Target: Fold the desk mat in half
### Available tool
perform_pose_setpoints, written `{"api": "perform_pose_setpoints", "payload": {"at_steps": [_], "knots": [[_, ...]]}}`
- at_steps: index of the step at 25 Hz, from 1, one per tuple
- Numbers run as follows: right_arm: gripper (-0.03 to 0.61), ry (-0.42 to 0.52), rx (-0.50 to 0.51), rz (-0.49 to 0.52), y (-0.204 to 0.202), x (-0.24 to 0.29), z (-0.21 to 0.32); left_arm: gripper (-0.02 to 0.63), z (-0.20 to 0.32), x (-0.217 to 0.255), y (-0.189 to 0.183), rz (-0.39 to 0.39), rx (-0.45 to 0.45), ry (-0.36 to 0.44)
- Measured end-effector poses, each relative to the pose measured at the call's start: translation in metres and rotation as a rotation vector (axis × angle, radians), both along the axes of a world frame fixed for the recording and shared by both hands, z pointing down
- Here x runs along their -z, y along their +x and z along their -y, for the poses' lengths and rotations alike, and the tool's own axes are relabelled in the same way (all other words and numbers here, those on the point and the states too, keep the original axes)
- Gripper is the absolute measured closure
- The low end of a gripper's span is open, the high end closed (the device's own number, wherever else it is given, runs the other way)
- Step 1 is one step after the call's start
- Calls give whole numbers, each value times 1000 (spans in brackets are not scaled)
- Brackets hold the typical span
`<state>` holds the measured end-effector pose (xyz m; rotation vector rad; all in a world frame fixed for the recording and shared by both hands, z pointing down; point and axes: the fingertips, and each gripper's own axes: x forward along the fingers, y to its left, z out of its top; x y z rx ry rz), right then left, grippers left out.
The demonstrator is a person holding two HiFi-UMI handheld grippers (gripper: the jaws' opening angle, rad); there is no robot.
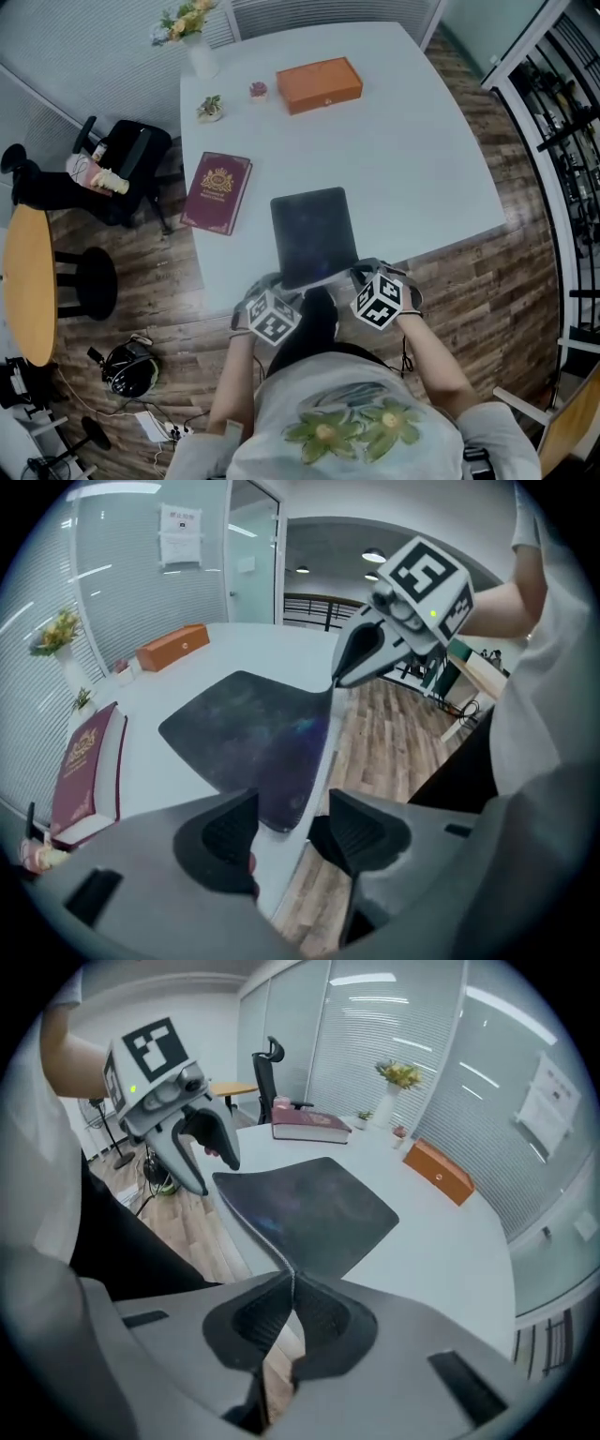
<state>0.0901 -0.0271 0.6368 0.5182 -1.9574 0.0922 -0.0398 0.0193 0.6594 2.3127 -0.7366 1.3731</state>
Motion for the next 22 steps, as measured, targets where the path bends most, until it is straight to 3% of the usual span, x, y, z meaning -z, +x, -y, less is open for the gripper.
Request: {"api": "perform_pose_setpoints", "payload": {"at_steps": [4, 8, 11, 13, 22], "knots": [[554, 25, -39, 44, -2, 17, 13, 396, 9, -1, -2, 24, 23, 50], [554, 41, -72, 79, -2, 29, 23, 428, 20, 8, -6, -14, 61, 56], [554, 42, -92, 108, -2, 35, 29, 563, 29, 19, -9, -64, 108, 60], [554, 42, -113, 133, -2, 38, 32, 589, 34, 24, -9, -90, 136, 50], [552, 70, -185, 222, 0, 50, 53, 594, 64, 48, -13, -186, 288, 64]]}}
